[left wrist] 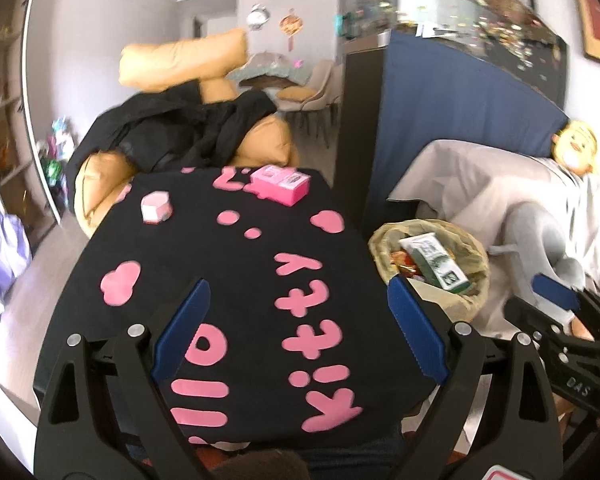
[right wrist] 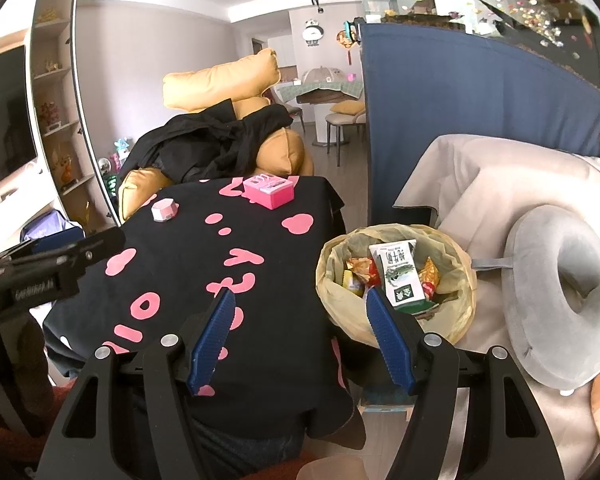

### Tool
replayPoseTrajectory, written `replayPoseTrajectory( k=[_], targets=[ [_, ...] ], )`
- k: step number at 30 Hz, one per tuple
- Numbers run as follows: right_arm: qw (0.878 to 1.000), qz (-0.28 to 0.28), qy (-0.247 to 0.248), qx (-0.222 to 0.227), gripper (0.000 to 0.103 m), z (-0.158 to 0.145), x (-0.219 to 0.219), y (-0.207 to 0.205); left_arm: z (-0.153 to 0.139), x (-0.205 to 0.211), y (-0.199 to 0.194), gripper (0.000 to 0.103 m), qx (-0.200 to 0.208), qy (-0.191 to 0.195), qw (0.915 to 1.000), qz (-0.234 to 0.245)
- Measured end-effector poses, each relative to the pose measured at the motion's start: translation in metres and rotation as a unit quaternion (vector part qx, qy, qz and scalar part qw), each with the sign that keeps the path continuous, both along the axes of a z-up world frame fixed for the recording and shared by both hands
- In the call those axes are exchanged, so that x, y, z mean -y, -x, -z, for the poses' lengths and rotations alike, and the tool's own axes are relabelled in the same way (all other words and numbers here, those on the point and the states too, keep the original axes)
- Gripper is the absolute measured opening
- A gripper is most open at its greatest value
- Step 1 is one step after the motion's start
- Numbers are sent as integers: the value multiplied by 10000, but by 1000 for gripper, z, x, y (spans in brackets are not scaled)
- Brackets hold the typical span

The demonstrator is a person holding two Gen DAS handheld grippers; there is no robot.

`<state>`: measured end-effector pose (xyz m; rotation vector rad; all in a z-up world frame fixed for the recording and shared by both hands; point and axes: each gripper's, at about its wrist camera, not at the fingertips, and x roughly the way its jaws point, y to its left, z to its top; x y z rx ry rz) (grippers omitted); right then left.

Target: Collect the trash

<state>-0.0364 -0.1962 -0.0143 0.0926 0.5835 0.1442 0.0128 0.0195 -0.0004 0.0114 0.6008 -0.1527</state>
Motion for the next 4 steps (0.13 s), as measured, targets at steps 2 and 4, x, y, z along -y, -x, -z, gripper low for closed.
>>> replayPoseTrajectory(
  k=[2,4],
  targets=[
    [9999,-118,47,-28,65,4,-11,-14,3,-24,-21,86,-112,-5,9997,-216],
    [9987,-456,178,-137,65,12,-33,-39,10,-56,-42,86,-136,-72,9984,-547]
  ],
)
